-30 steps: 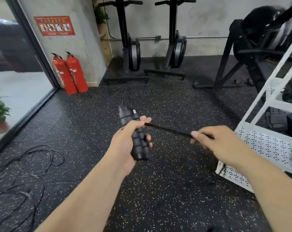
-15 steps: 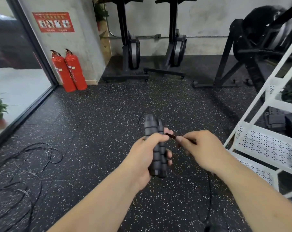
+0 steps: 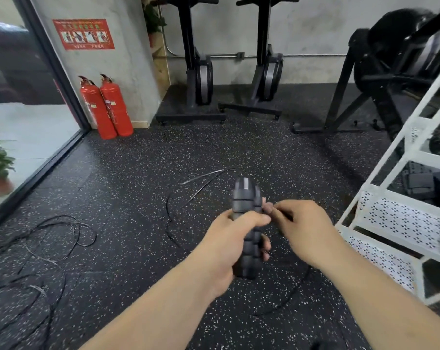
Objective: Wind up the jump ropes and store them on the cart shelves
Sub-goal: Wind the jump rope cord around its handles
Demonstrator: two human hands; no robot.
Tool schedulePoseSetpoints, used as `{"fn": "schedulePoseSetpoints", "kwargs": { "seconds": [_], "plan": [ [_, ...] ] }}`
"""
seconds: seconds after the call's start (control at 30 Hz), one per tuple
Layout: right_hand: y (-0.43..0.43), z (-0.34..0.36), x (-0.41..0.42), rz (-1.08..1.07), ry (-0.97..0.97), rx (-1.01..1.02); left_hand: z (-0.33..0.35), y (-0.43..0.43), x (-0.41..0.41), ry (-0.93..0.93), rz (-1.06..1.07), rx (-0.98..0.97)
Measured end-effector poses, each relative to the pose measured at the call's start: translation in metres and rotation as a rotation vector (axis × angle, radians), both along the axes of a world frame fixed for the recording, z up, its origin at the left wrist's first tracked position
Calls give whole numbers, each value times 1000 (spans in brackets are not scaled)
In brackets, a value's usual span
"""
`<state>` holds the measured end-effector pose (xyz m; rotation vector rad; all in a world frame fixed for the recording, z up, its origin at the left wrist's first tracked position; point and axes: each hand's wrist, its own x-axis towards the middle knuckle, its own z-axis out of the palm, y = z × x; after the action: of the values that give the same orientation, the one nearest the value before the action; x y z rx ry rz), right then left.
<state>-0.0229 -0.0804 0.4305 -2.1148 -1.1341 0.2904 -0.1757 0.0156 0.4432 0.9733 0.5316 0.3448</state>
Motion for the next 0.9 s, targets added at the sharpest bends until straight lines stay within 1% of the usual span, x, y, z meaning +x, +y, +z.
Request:
{"fn": "schedulePoseSetpoints", "kwargs": {
  "seconds": [0.1, 0.2, 0.3, 0.37, 0.43, 0.53, 0.6, 0.67, 0.77, 0.83, 0.9],
  "plan": [
    [-4, 8, 7, 38, 6, -73, 4, 9, -2, 2, 47, -33],
    [-15, 20, 23, 47, 49, -150, 7, 35, -6, -5, 179, -45],
    [-23, 24, 33, 14, 33, -117, 8, 48, -9, -36, 245, -67],
    [-21, 22, 31, -30, 20, -51, 7, 42, -6, -16, 227, -54],
    [-15, 18, 22, -52, 1, -27, 5, 27, -1, 12, 143, -36],
    [-6, 8, 10, -21, -19, -45, -2, 3, 7, 18, -5, -1],
    [-5, 5, 11, -12, -25, -70, -5, -1, 9, 37, -14, 5],
    [-8, 8, 16, 14, 11, -98, -4, 8, 9, 36, 30, -12],
    [-19, 21, 28, 62, 84, -131, 2, 30, 4, 24, 158, -23],
    [-27, 25, 37, 66, 75, -148, 5, 44, 0, 9, 244, -24],
    [-30, 24, 42, 51, 66, -129, 7, 48, -1, 3, 285, -60]
  ]
}}
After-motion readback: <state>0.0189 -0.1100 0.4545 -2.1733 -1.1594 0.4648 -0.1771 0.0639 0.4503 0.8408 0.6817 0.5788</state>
